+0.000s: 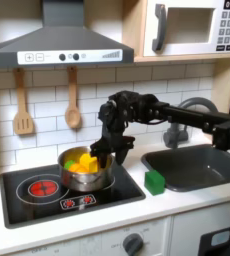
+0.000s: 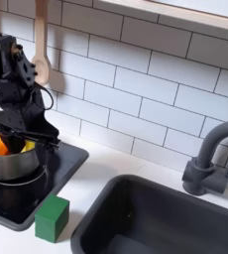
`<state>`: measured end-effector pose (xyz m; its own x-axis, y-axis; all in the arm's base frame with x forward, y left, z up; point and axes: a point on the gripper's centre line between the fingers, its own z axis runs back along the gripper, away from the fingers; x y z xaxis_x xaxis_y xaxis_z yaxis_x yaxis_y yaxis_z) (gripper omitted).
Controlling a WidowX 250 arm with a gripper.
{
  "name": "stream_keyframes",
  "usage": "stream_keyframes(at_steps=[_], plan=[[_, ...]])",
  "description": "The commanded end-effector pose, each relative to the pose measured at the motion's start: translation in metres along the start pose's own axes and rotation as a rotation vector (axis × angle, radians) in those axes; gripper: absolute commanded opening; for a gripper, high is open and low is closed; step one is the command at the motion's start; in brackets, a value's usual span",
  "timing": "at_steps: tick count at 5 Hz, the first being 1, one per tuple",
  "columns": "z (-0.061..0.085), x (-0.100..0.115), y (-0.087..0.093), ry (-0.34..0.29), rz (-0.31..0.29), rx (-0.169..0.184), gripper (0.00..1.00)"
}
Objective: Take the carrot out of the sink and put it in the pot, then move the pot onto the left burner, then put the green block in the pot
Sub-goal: 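Move the pot onto the left burner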
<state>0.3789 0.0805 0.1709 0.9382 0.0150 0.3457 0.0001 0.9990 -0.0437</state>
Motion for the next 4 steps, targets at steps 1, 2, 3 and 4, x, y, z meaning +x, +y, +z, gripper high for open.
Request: stream_keyframes(at_steps=[1,2,3,4], plan=[[-0.0017,-0.0003,0.0013,0.001,0.004,0.001,0.00],[-0.0011,0.0016,0.0001,-0.004,-0.001,0.001,0.00],[0.0001,0.0014,0.0020,-0.005,0.003,0.000,0.00],[0.0013,0.0022,0.0021,-0.006,0.004,-0.001,0.00]])
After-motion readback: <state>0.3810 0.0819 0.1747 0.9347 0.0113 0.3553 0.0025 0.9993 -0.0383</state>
